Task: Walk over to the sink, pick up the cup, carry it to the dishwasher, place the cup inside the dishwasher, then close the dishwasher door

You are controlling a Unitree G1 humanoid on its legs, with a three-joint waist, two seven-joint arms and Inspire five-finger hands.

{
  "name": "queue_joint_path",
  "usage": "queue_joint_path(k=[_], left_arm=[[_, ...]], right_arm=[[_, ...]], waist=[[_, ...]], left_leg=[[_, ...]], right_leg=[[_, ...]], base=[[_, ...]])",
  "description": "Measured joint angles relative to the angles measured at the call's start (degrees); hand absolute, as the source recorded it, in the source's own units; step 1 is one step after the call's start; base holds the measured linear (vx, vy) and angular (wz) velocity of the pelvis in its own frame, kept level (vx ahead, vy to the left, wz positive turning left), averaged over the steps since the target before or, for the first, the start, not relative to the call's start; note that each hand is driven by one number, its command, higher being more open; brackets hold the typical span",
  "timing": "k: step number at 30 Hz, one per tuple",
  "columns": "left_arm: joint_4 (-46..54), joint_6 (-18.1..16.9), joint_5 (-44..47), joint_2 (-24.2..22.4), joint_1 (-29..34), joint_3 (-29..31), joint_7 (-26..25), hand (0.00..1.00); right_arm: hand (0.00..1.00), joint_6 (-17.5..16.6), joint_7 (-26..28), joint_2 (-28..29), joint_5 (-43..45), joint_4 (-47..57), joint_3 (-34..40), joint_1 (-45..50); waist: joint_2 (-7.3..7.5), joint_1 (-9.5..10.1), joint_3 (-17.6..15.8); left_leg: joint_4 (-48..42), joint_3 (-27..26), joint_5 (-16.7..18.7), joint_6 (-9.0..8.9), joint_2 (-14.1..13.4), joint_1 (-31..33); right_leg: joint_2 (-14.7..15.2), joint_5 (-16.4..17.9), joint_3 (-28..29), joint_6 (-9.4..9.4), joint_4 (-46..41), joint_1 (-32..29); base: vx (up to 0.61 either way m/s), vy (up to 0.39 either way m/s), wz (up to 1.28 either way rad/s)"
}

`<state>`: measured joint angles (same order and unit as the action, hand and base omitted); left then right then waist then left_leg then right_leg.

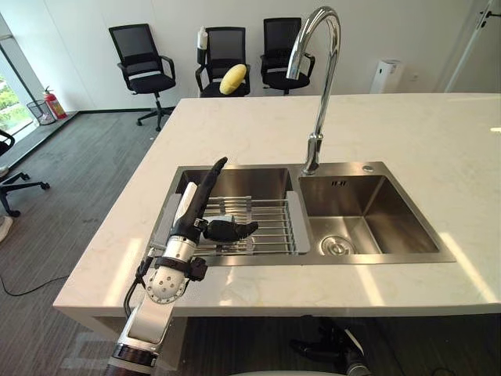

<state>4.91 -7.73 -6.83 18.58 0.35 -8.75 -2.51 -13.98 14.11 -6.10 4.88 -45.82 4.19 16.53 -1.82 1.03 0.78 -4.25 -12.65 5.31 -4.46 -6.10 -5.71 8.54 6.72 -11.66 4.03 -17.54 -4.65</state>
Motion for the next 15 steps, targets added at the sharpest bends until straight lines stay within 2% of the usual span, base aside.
queue_joint_path(k=[15], left_arm=[[-10.4, 1.3, -5.6, 7.9, -2.3, 0.0, 0.5, 1.0]], right_arm=[[1.0, 0.6, 1.2, -0.7, 0.0, 1.8, 0.0, 1.0]], waist=[[0.0, -0.72, -0.1]], left_leg=[[2.0, -0.5, -0.9, -0.12, 0.1, -1.6]], right_leg=[[-0.2, 0.0, 0.4, 0.03, 0.7, 0.2]], base=[[0.0, 0.003, -0.02]])
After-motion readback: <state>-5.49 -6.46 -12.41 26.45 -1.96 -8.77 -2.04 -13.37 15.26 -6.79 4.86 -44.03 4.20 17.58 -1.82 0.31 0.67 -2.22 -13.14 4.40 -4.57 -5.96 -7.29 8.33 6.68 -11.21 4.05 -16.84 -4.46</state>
